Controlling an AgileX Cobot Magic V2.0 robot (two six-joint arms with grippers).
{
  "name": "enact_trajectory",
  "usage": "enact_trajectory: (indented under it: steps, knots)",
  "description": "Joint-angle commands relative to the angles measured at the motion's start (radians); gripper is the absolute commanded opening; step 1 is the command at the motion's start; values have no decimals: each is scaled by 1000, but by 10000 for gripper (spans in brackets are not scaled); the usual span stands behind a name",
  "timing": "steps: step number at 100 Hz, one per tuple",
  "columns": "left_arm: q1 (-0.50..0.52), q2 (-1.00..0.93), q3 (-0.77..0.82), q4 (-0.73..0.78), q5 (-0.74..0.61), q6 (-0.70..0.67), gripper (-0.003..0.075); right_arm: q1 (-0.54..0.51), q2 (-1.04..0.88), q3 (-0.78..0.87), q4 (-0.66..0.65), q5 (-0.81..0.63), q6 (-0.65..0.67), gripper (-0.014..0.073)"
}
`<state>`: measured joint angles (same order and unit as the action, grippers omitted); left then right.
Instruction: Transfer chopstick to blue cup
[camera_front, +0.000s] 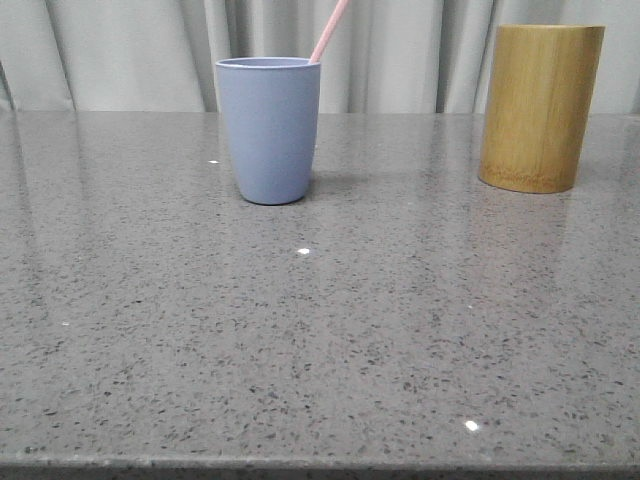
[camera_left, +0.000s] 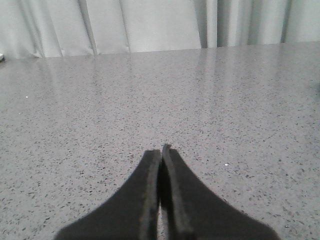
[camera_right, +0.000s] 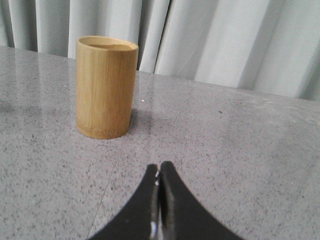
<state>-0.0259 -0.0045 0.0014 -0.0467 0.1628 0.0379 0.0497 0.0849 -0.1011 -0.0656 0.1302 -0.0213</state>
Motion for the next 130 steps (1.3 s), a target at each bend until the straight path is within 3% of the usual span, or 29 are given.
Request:
enact_trajectory:
  steps: [1,24,130]
  knots:
    - [1,-33,10,-7,-83,-8,-19,-12,-34,34,-7,-139,-5,-68]
    - [1,-33,10,-7,-83,-8,-19,-40,-116,128,73,-151,-5,-68]
    - [1,-33,10,-7,-83,-8,-19,-42,-116,130,73,-142,-5,-68]
